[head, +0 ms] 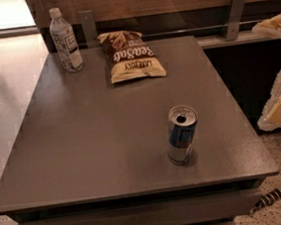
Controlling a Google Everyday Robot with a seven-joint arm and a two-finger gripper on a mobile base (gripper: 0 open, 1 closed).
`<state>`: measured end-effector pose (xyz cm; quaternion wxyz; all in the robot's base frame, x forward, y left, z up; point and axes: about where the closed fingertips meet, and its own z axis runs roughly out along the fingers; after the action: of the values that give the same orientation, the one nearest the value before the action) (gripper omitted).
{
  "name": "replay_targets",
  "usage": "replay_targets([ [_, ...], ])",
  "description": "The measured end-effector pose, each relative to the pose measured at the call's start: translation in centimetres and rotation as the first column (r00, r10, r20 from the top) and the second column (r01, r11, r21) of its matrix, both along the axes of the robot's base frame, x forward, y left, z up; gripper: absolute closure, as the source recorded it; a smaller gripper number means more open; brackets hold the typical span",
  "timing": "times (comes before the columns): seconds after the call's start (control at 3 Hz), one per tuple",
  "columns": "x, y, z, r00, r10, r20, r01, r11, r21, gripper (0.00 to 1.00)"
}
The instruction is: Move redbull can near brown chip bag
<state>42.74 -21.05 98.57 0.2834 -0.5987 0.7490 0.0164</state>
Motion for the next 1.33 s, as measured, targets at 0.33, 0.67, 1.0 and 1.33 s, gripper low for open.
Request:
replay_targets([
  [0.33,-0.5,1.0,-2.2,0.998,0.063,0.007,-0.063,0.985,0.163,0.0],
  [0.67,-1.2,4.2,-3.9,0.991,0.133,0.018,-0.131,0.928,0.349,0.0],
  [1.0,-1.7,9.6,-4.4,0.9781,0.203,0.048,-0.193,0.796,0.574,0.0],
  [1.33,-1.7,12.9,-4.7,0.9676,0.243,0.068,-0.221,0.686,0.694,0.0],
])
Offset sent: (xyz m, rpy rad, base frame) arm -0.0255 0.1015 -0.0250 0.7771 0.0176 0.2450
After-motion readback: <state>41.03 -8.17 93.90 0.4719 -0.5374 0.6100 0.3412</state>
